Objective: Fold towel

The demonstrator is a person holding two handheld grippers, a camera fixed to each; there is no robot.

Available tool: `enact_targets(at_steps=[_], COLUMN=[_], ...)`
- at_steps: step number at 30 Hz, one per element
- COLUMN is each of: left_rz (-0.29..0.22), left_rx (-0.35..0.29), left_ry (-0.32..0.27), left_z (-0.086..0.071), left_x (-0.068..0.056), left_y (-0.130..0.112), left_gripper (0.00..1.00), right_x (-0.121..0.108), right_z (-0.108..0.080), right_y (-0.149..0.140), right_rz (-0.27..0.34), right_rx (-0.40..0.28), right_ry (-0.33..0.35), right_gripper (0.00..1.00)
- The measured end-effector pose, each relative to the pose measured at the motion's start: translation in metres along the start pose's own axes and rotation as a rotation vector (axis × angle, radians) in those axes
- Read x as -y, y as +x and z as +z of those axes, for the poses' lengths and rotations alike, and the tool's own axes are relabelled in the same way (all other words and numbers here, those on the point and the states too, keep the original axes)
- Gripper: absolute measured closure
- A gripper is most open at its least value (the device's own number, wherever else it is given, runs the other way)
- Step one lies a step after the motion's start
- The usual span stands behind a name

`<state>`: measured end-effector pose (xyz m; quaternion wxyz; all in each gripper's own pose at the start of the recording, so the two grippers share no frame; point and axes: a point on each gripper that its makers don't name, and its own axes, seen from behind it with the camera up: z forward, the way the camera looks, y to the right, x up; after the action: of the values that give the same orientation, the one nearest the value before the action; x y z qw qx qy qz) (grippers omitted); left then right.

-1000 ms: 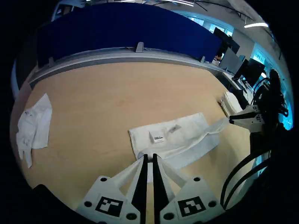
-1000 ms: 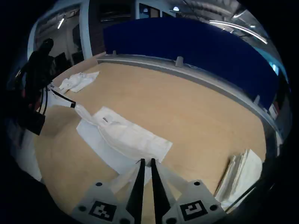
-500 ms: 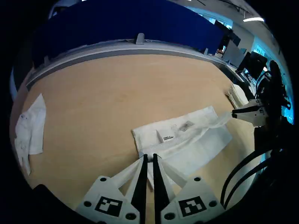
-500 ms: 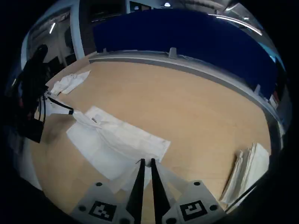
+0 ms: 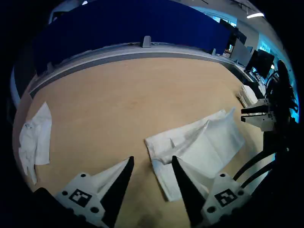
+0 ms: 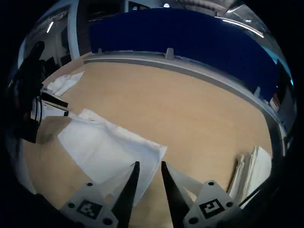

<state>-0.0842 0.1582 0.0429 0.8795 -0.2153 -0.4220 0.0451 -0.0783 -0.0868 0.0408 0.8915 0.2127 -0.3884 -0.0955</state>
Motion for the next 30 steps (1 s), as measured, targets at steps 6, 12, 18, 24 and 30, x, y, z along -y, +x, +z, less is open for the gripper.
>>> enact_targets(at_steps=[6,12,18,24,30], left_rz=[0.006,-0.007,-0.036,-0.031,-0.041], left_rx=[-0.015,-0.020,-0.043,-0.051,-0.050], left_ry=[0.035,0.041,0.037,0.048,0.072], left_z=[-0.005,-0.017,-0.029,-0.036,-0.048], left_x=[0.009,0.011,0.011,0.014,0.016], left_y=[0.001,-0.003,-0.002,-0.001,-0.014], left_gripper=[0.10,0.07,0.06,0.06,0.06], right_x=[0.000,-0.001,-0.004,-0.002,0.006], right_z=[-0.004,-0.012,-0.020,-0.025,-0.031], right_y=[0.003,0.003,-0.001,-0.003,-0.012], right_rz=[0.009,0.012,0.016,0.021,0.002], right_rx=[-0.020,-0.032,-0.034,-0.034,-0.023], right_ry=[-0.005,-0.012,-0.021,-0.017,0.010], right_gripper=[0.23,0.08,0.05,0.05,0.05])
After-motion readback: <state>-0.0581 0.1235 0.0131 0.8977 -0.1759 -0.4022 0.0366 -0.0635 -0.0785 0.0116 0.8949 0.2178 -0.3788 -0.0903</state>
